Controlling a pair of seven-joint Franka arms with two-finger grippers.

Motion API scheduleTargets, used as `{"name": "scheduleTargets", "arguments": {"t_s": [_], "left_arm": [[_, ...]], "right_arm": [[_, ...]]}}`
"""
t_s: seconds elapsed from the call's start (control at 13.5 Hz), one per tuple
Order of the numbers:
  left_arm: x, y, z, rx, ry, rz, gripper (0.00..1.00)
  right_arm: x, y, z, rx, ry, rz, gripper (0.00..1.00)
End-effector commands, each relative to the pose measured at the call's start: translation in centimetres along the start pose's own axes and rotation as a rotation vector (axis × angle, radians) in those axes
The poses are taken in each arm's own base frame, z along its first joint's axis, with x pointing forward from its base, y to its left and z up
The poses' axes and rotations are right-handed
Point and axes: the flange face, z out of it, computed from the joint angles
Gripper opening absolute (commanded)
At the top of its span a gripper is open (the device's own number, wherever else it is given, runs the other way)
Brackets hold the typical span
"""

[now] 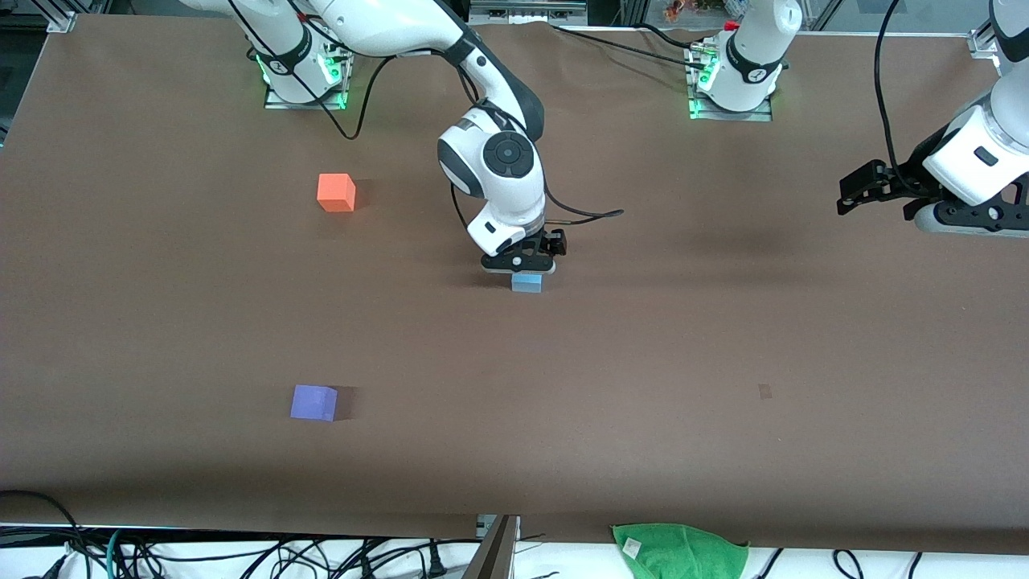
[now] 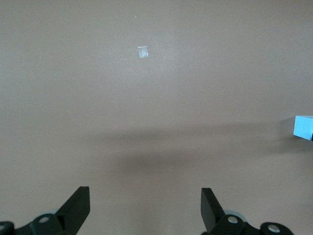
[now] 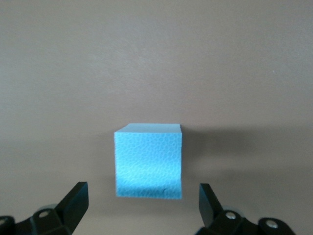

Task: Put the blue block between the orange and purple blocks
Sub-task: 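Reach the right gripper to the blue cube and grasp it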

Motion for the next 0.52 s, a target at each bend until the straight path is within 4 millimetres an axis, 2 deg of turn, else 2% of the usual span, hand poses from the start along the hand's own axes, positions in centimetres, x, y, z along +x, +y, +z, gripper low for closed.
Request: {"name": "scheduleTargets", "arguments": {"t_s": [0.0, 0.15, 0.37, 0.45], "left_arm": [[-1.1, -0.2, -1.5, 0.016, 0.004, 0.013, 1.00], [-1.2, -0.4, -1.5, 0.015, -0.004, 0.009, 1.00], [-1.6, 0.7, -1.4, 0.018, -0.032, 0.027, 1.00], [-1.5, 0.8, -1.5, 0.019, -0.025, 0.028, 1.00]], "right_arm": [[-0.2, 0.0, 2.5, -0.015, 0.014, -0.031, 1.00], [-0.2, -0.1, 3.4, 0.001, 0.024, -0.015, 1.00], [-0.5, -0.3, 4.0, 0.011, 0.027, -0.002, 0.97], [-0.5, -0.4, 3.9, 0.011, 0.026, -0.001, 0.80]]}}
